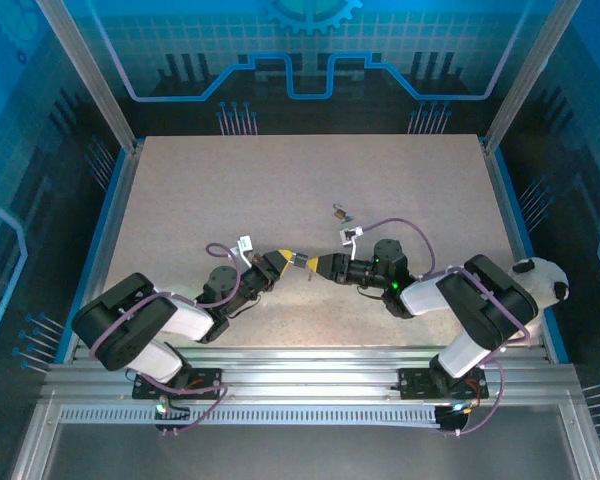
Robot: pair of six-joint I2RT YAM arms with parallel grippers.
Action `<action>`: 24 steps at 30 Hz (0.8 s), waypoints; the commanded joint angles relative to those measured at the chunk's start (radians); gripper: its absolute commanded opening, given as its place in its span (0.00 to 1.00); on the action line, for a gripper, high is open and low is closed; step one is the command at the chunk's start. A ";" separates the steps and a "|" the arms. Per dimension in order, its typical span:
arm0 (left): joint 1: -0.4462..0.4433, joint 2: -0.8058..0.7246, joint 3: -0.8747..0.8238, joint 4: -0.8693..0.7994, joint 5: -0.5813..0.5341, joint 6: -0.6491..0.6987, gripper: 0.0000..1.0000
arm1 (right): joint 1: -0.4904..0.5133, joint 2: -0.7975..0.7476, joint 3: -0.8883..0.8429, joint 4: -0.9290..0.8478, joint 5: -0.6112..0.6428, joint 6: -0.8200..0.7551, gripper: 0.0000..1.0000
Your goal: Lock with the key
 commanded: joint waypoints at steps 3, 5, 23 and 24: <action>0.006 0.004 0.007 0.072 -0.022 -0.015 0.00 | 0.016 0.005 -0.006 0.052 -0.013 0.005 0.28; 0.007 0.003 0.005 0.072 -0.022 -0.015 0.00 | 0.016 0.000 -0.006 0.044 -0.012 -0.002 0.28; 0.006 0.004 0.005 0.072 -0.021 -0.020 0.00 | 0.015 0.001 -0.003 0.025 -0.007 -0.008 0.18; 0.007 0.004 0.006 0.072 -0.022 -0.021 0.00 | 0.015 0.002 -0.003 0.025 -0.007 -0.008 0.17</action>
